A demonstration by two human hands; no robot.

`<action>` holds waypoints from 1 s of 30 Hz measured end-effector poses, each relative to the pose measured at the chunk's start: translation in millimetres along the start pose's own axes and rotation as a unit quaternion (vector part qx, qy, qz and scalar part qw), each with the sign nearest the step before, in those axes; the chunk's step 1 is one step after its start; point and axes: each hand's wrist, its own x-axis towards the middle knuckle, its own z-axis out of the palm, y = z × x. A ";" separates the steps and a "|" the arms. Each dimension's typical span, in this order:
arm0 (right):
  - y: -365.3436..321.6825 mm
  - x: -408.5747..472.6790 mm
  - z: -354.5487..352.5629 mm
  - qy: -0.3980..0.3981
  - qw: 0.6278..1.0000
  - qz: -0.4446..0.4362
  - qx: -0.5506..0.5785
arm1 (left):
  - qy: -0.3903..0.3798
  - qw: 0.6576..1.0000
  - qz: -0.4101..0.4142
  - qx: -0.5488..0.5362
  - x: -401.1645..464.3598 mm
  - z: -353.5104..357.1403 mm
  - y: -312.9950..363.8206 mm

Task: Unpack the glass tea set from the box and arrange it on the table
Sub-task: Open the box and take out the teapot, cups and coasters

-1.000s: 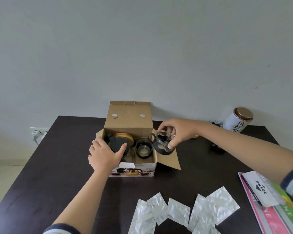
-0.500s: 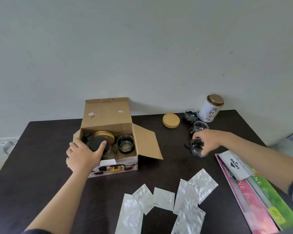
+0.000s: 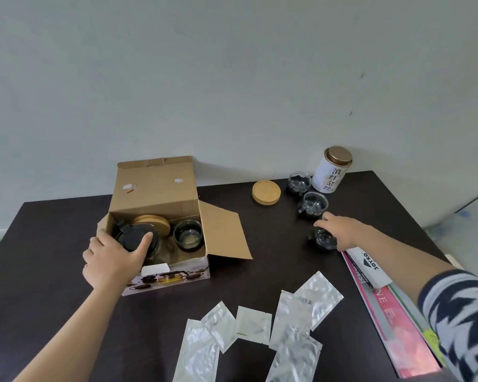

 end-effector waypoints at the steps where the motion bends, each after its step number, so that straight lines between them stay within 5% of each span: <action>1: 2.8 2.9 1.8 0.005 1.000 0.000 0.004 | 0.000 1.000 -0.002 -0.001 -0.3 -0.2 0.6; 14: -12.4 -1.8 -22.2 0.067 0.998 -0.017 0.008 | 0.002 1.000 -0.007 -0.012 0.0 -0.8 2.1; 20: -128.5 -13.6 -93.6 0.227 0.942 -0.139 0.204 | -0.001 1.000 -0.003 -0.018 -0.4 -1.3 1.0; 24: -220.1 -14.6 -128.1 0.216 0.904 -0.230 0.288 | 0.000 1.000 0.007 -0.025 -1.6 -3.1 0.2; 30: -296.5 31.8 -144.9 0.139 0.961 -0.226 0.082 | 0.004 0.999 0.012 -0.031 -1.9 -3.6 -0.6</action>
